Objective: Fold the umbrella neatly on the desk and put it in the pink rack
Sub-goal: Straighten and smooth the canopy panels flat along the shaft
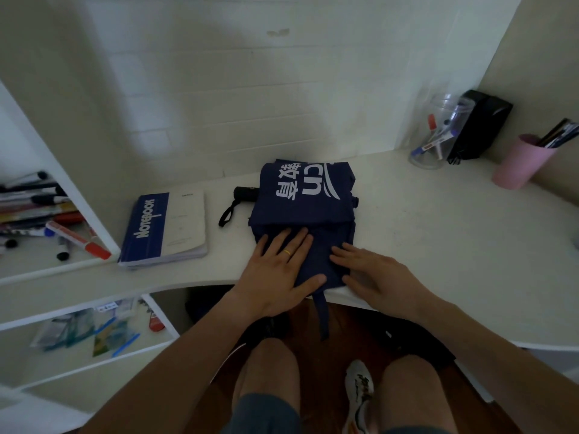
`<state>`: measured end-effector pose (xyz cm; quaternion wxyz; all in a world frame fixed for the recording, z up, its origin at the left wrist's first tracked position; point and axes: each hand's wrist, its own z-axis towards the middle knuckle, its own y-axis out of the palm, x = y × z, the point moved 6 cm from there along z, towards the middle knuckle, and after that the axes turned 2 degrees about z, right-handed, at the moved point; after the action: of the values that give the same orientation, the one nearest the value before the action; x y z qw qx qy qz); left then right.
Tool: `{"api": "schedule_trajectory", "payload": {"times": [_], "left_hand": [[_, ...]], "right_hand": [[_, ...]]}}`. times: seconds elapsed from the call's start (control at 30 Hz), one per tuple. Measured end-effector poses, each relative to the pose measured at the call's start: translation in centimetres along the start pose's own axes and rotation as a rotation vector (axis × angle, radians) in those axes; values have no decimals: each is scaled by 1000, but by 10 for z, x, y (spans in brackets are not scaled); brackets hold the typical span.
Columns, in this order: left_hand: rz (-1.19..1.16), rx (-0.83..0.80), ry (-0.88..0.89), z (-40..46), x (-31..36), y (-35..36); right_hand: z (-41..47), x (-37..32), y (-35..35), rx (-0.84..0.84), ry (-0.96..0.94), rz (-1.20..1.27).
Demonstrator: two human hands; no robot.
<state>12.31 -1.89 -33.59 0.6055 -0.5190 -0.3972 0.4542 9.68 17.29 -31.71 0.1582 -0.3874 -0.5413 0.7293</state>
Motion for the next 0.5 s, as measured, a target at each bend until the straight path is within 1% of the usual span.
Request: {"api": "schedule_trajectory", "payload": {"times": [0.1, 0.2, 0.27, 0.33, 0.37, 0.43, 0.5], "left_hand": [[0, 6, 25, -4, -7, -2], [-6, -43, 49, -6, -16, -3], [-13, -79, 70, 0, -21, -4], [-14, -106, 85, 10, -27, -6], [-13, -120, 88, 15, -30, -6], [-12, -125, 92, 21, -36, -5], [-20, -115, 99, 22, -39, -6]], "right_hand": [[-3, 2, 1, -32, -5, 16], [3, -1, -8, -37, 15, 14], [17, -5, -19, 12, 44, -30], [38, -18, -29, 99, -4, -118], [47, -22, -29, 113, -43, -139], [60, -23, -13, 16, -75, -178], [62, -12, 8, -124, -43, -254]]}}
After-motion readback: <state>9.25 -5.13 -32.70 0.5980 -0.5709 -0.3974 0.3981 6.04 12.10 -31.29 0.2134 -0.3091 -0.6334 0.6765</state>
